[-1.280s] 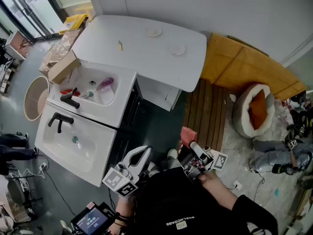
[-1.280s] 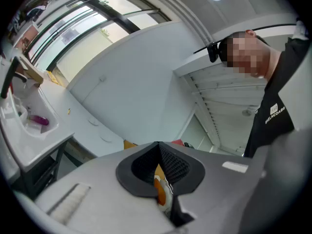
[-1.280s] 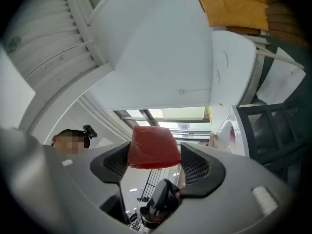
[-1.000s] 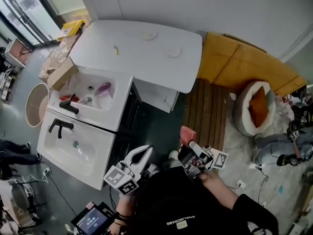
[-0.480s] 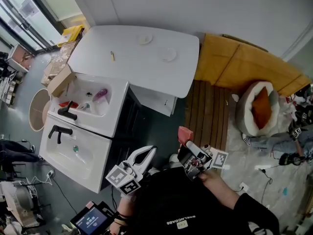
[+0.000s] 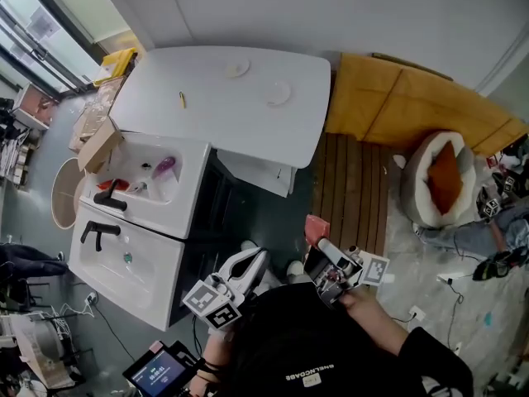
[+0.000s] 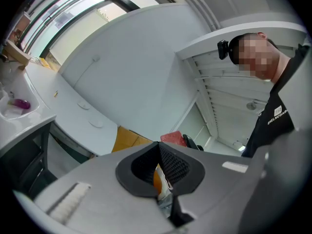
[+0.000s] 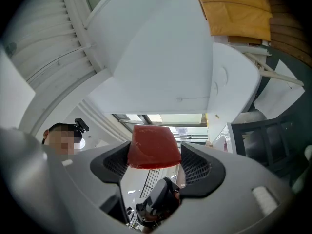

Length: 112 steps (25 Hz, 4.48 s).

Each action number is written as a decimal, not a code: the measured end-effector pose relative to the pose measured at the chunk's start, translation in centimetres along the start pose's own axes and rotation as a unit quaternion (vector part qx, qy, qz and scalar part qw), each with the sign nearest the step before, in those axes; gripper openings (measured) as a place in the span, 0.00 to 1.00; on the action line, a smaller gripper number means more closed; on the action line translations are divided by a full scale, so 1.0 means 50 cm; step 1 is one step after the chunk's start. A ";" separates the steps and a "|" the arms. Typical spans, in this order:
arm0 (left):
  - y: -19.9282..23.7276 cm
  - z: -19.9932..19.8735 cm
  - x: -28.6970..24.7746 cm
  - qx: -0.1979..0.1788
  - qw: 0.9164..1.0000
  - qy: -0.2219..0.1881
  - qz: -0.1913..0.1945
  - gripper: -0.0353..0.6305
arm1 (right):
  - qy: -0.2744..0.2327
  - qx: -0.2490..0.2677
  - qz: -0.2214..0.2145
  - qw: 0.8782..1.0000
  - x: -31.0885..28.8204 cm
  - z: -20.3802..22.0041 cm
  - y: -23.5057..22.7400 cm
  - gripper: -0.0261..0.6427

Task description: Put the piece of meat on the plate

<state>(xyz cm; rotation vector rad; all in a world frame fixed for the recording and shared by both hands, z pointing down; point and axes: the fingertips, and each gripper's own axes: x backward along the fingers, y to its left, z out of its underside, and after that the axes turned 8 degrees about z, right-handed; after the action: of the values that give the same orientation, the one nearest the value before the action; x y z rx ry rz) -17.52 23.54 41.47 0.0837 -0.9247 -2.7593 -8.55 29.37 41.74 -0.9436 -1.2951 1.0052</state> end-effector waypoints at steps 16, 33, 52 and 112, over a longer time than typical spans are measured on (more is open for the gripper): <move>0.132 -0.085 -0.091 0.008 0.998 0.026 0.054 0.08 | -0.049 0.042 0.026 0.998 -0.097 -0.112 -0.044 0.52; 0.324 -0.209 -0.131 0.029 0.992 0.070 0.104 0.08 | -0.111 0.046 0.046 0.992 -0.269 -0.184 -0.113 0.52; 0.450 -0.287 -0.113 0.041 0.988 0.067 0.130 0.08 | -0.171 0.024 0.028 0.985 -0.402 -0.237 -0.124 0.52; 0.494 -0.274 -0.151 0.123 0.955 -0.068 -0.263 0.08 | 0.255 0.266 0.328 0.870 -0.712 -0.785 -0.792 0.52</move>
<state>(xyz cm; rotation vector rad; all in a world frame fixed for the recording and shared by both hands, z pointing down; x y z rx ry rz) -3.54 -1.87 45.19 0.2134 -1.4670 -3.1357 32.38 -16.32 66.50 -1.1254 -0.1992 1.4079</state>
